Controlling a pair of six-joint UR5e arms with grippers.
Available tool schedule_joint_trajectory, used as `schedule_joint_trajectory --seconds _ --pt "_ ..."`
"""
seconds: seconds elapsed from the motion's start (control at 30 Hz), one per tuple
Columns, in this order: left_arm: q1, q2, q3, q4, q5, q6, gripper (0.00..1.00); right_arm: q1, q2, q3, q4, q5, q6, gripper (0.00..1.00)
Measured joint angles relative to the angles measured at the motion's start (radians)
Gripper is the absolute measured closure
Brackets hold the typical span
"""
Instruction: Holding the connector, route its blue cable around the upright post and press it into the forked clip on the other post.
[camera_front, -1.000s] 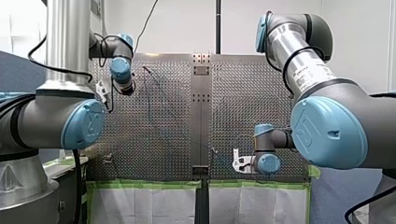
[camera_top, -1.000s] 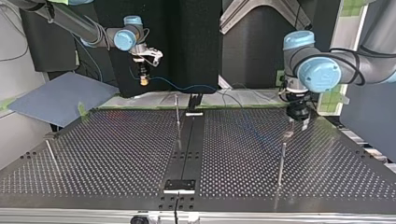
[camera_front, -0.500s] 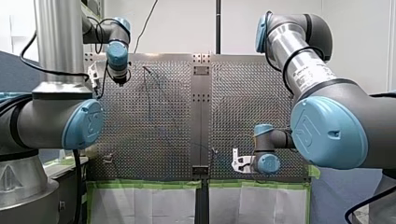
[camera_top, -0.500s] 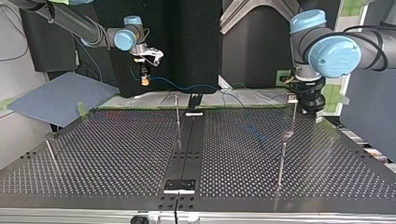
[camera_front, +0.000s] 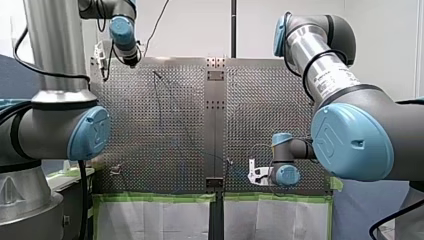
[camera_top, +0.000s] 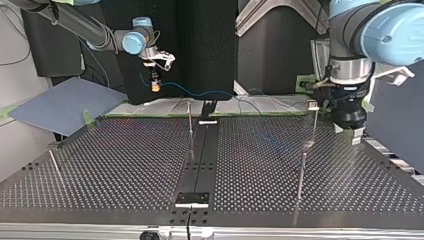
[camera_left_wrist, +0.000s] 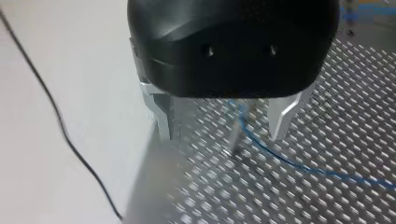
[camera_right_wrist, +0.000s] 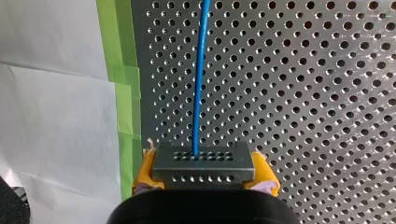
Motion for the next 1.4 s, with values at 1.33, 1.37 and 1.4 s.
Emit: schedule_joint_trajectory --seconds 1.33,1.37,1.4 --pt "-0.062 0.001 0.178 -0.342 0.114 0.004 0.00 0.000 -0.001 -0.018 0.024 0.000 0.001 1.00" --pt "-0.065 0.001 0.178 -0.350 0.113 -0.003 0.00 0.000 -0.001 -0.018 0.025 0.000 0.001 1.00" --pt "-0.068 0.001 0.178 -0.362 0.111 -0.011 0.00 0.000 -0.001 -0.018 0.026 0.000 0.001 1.00"
